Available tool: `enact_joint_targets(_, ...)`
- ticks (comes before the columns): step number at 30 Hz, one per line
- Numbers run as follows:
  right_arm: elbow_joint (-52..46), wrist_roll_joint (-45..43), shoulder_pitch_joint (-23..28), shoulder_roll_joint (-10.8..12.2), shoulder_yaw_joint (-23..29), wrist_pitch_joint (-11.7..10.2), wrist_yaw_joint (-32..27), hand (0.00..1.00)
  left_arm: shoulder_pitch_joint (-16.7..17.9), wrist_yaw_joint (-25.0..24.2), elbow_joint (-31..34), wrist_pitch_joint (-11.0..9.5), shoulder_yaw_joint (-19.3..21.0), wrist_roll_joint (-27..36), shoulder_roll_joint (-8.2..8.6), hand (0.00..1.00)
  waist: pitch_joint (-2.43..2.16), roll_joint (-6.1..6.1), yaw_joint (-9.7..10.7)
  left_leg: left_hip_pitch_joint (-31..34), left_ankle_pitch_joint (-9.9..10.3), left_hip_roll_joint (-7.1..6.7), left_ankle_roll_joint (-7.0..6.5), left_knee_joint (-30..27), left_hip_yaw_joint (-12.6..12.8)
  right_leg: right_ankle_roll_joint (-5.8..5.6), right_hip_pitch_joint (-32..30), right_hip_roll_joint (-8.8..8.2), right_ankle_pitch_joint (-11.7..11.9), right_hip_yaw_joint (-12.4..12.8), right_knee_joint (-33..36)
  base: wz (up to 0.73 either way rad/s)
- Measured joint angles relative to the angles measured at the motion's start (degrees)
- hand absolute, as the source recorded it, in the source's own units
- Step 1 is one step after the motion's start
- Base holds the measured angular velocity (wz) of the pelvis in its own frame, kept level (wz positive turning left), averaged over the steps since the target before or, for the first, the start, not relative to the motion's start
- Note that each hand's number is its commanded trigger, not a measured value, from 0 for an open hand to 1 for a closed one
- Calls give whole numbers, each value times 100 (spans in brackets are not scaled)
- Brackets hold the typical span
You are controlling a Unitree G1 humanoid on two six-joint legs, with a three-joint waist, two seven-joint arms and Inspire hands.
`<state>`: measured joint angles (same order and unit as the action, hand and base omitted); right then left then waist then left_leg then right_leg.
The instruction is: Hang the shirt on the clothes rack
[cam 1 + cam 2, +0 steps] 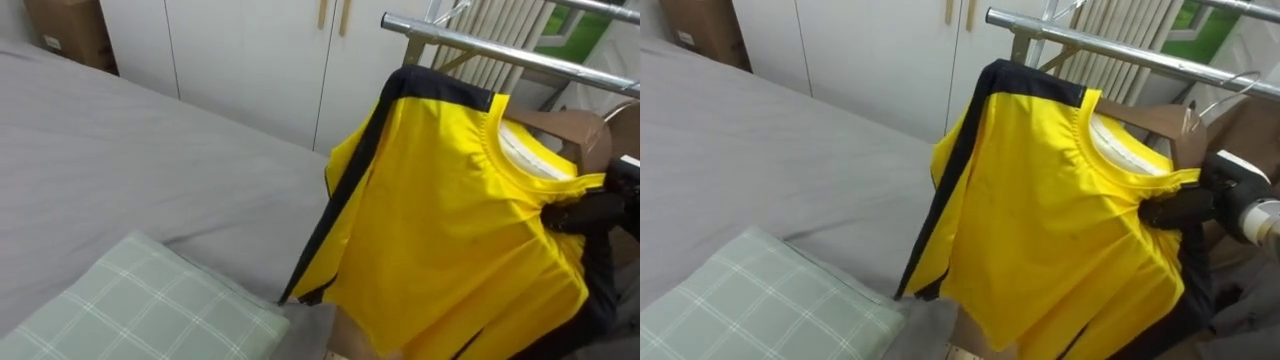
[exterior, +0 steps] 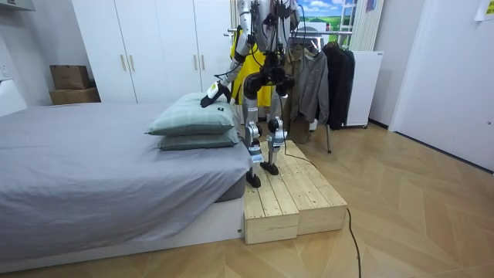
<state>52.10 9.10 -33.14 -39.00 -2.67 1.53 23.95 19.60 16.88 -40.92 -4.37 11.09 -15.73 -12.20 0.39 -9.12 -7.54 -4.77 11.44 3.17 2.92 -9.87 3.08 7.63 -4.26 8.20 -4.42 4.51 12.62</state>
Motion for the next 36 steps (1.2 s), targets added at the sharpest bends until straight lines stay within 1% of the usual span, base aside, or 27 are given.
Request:
enact_joint_targets(5, 151, 4, -60, -33, -17, 50, 2, 100, 1, -4, 1, 2, -3, 1, -1, 0, -1, -1, -10, 0, 0, -1, 0, 0, -13, 2, 1, 0, -1, -5, -1, 0)
enact_joint_targets(15, 233, 10, -70, -59, -17, 73, 18, 100, 32, -16, 37, -1, -8, 35, -21, 0, -3, -18, -1, 3, -1, -3, 0, 4, -27, 0, 0, -3, -32, -14, 7, 0)
enact_joint_targets(16, 233, 11, -70, -73, -16, 115, 54, 100, 94, -14, 58, -13, -6, 50, -21, 0, -7, -27, 2, 4, -1, -4, 1, 5, -31, 1, 0, -2, -40, -14, 9, 3)
enact_joint_targets(18, 233, 21, -70, -75, -16, 121, 103, 100, 150, -13, 150, -21, 0, 58, -27, 0, -24, -49, 8, 6, -1, -4, 1, 5, -32, 5, 1, -3, -47, -19, 8, 0)
enact_joint_targets(19, 233, 25, -70, -79, -16, 135, 129, 100, 235, -14, 198, -35, 8, 56, -33, 0, -38, -68, 2, 5, -1, -2, 1, 5, -29, 15, 2, -14, -53, -64, 9, 3)
enact_joint_targets(20, 233, 25, -70, -83, -16, 180, 129, 100, 254, -21, 251, -34, 12, 55, -46, 0, -51, -86, 23, 5, -1, -1, 1, 5, -33, 21, 5, -20, -56, -93, 9, 5)
enact_joint_targets(23, 232, 14, -70, -126, -16, 228, 131, 100, 324, -110, 285, -76, 82, 54, -57, 0, -71, -115, 8, -2, -1, 0, 1, 9, -51, 37, 17, -26, -66, -131, 12, 6)
enact_joint_targets(26, 233, 14, -70, -179, -16, 229, 138, 100, 327, -163, 278, -111, 137, 45, -60, 0, -74, -120, -10, -17, -1, 2, 1, 24, -74, 50, 21, -29, -88, -157, 29, 4)
enact_joint_targets(30, 231, -15, -70, -219, -16, 234, 137, 100, 360, -231, 274, -104, 225, 41, -59, 0, -74, -120, -28, -97, 0, 2, 1, 39, -86, 54, 67, -29, -153, -160, 63, 0)
enact_joint_targets(34, 223, -437, -90, -282, -21, 232, 115, 100, 355, -264, 281, -113, 226, -7, -60, 0, -72, -120, -64, -100, 0, 3, 1, 35, -148, 63, 95, -28, -157, -159, 72, 0)
enact_joint_targets(36, 224, -716, -222, -287, -125, 232, 84, 100, 352, -276, 281, -106, 222, 7, -71, 0, -65, -125, -63, -96, 0, -2, 1, 36, -140, 78, 46, -26, -185, -150, 141, -4)
